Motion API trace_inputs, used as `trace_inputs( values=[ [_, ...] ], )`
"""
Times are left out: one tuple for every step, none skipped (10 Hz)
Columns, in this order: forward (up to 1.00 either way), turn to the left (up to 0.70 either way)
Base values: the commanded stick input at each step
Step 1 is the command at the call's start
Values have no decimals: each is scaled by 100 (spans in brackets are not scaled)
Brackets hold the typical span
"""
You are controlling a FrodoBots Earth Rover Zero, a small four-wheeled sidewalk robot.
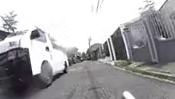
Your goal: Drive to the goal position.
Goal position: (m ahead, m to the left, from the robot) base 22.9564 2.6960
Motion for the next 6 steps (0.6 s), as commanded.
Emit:
trace_inputs(
  values=[
    [50, -50],
    [50, -14],
    [50, 0],
    [50, 0],
    [50, 0],
    [50, 0]
  ],
)
